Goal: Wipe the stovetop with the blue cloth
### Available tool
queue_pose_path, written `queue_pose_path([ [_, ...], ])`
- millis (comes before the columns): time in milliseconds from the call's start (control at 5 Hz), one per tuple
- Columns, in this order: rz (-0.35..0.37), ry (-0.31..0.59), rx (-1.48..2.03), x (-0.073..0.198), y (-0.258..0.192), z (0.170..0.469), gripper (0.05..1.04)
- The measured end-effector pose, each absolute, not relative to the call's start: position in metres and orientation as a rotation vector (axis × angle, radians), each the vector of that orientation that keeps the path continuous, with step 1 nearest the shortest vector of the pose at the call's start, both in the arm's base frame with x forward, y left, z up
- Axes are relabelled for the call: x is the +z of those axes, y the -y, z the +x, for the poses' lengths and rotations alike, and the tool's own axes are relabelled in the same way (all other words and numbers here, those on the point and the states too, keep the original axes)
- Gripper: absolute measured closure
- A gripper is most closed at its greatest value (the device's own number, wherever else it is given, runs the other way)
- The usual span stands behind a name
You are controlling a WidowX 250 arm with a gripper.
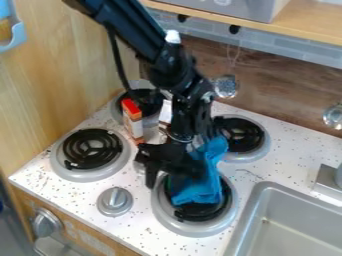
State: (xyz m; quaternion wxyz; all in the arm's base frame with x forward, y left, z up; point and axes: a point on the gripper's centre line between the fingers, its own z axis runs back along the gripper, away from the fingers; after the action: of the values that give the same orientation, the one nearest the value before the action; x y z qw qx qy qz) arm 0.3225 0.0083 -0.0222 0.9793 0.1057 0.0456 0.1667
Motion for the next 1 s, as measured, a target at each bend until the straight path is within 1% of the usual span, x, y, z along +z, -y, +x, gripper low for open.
queue_pose_path([
  [200, 0.233, -0.118, 0.358, -0.012, -0.016, 0.31, 0.105],
  [400, 0.259, -0.137, 0.362, -0.011, -0.023, 0.296, 0.079],
  [600, 0.275, -0.139, 0.378, -0.006, -0.029, 0.285, 0.083],
  [800, 0.238, -0.137, 0.369, -0.004, -0.023, 0.29, 0.083],
  [1000, 0.183, -0.095, 0.355, 0.004, -0.008, 0.32, 0.083],
])
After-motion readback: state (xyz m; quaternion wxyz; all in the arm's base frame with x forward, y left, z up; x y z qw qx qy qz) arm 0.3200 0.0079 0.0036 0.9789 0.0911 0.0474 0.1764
